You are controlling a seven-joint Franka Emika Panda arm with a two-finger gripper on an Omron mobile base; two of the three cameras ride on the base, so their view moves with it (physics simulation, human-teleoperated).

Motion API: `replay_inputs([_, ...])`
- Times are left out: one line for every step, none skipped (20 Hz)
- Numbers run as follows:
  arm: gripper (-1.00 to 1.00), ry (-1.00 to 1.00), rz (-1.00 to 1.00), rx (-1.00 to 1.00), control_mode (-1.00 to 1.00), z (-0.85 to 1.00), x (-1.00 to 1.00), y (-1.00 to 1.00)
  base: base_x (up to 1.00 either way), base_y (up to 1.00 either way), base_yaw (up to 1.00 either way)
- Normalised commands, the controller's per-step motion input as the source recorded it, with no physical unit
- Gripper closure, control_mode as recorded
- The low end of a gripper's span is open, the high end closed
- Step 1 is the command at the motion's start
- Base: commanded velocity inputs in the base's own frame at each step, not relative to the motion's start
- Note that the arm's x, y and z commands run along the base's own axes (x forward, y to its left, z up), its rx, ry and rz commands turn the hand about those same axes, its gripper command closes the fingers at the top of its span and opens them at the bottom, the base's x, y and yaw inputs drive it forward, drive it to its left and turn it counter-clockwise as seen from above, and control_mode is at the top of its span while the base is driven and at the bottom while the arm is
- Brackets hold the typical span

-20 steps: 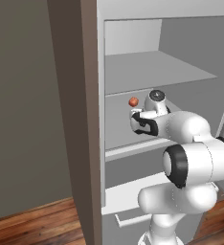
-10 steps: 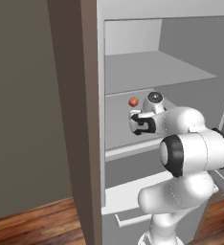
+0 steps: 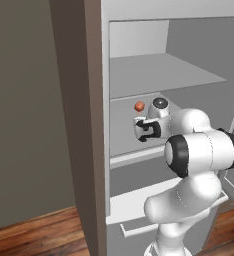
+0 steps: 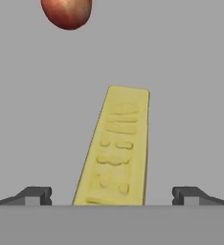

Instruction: Retrieve the butter from the fridge and place it on a plate on the dining table. Then retrieve the butter knife by the fridge and place it near the plate.

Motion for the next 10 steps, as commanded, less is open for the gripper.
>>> replay_inputs([-1.0,0.03,0.0,0.0,-1.0,-0.24,0.16,0.0,0.0,0.0,0.0])
replay_inputs([-1.0,0.03,0.0,0.0,-1.0,-0.21,0.16,0.0,0.0,0.0,0.0])
replay_inputs([-1.0,0.03,0.0,0.0,-1.0,-0.19,0.16,0.0,0.0,0.0,0.0])
replay_inputs([-1.0,0.02,0.0,0.0,-1.0,-0.19,0.16,0.0,0.0,0.0,0.0])
replay_inputs([-1.0,0.02,0.0,0.0,-1.0,-0.18,0.15,0.0,0.0,0.0,0.0])
replay_inputs([-1.0,0.02,0.0,0.0,-1.0,-0.18,0.14,0.0,0.0,0.0,0.0])
replay_inputs([-1.0,0.03,0.0,0.0,-1.0,-0.17,0.14,0.0,0.0,0.0,0.0])
replay_inputs([1.0,0.03,0.0,0.0,-1.0,-0.16,0.14,0.0,0.0,0.0,0.0])
replay_inputs([1.0,0.03,0.0,0.0,-1.0,-0.16,0.14,0.0,0.0,0.0,0.0])
replay_inputs([1.0,0.03,0.0,0.0,-1.0,-0.16,0.13,0.0,0.0,0.0,0.0])
